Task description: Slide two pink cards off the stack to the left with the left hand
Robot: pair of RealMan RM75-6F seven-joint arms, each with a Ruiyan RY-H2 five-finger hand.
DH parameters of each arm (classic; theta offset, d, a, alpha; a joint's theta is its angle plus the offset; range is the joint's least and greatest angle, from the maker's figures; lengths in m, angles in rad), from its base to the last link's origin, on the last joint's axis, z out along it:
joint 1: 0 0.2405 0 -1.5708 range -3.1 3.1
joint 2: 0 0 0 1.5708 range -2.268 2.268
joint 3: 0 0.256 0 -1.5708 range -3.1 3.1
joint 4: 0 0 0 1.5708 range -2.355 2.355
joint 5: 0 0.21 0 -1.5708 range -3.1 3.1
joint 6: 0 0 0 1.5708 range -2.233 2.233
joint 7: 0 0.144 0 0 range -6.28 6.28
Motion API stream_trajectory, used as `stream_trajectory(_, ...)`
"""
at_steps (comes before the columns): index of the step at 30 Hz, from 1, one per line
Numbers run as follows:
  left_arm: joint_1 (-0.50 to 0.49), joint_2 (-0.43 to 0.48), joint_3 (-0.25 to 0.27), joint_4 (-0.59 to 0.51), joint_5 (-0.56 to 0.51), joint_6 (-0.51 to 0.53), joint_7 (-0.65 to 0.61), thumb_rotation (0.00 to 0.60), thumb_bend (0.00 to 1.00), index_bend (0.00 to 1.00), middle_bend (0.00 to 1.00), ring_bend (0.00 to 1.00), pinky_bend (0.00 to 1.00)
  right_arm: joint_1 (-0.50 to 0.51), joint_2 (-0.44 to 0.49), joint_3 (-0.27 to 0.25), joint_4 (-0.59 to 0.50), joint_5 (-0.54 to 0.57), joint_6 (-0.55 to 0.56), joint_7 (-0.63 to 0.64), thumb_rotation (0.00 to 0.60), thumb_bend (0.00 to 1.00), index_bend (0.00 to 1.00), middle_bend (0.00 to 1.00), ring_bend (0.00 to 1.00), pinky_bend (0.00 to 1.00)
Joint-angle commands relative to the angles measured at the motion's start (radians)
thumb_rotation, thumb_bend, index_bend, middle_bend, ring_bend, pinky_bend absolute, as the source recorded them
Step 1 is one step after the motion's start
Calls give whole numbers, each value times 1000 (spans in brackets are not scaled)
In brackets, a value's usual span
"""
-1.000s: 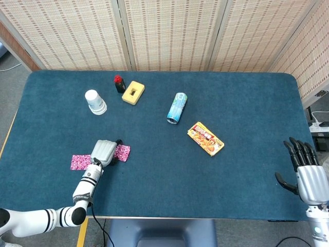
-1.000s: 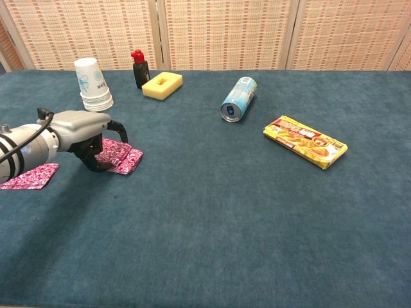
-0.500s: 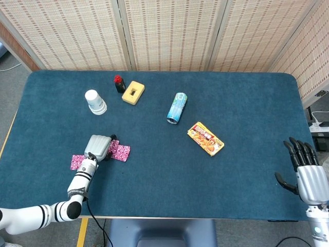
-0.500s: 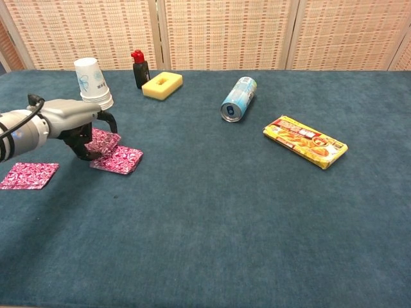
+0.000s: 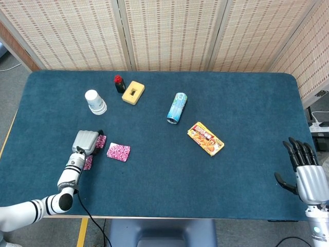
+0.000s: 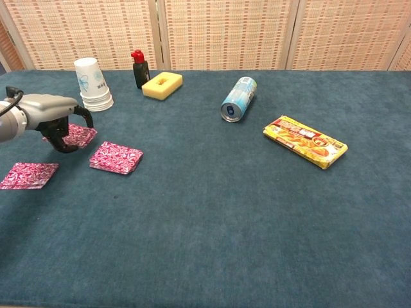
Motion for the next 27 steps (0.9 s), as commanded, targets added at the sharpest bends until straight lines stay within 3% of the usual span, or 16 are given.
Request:
stream_trajectory(1, 4, 5, 5, 19, -3, -14, -9, 600, 501, 691, 1000, 1000, 1000, 0, 0, 1, 1, 0, 1, 1, 600, 218, 0, 0, 0, 51)
stream_trajectory(13, 27, -23, 12, 129, 46, -47, -81, 600, 504, 684, 1000, 1000, 1000, 0, 0, 0, 0, 0, 0, 1, 600, 219, 0, 0, 0, 51)
stream_trajectory(27, 44, -76, 23, 249, 64, -70, -72, 600, 447, 484, 1000, 1000, 1000, 0, 1, 1, -1, 1, 0, 4, 600, 218, 0, 0, 0, 51)
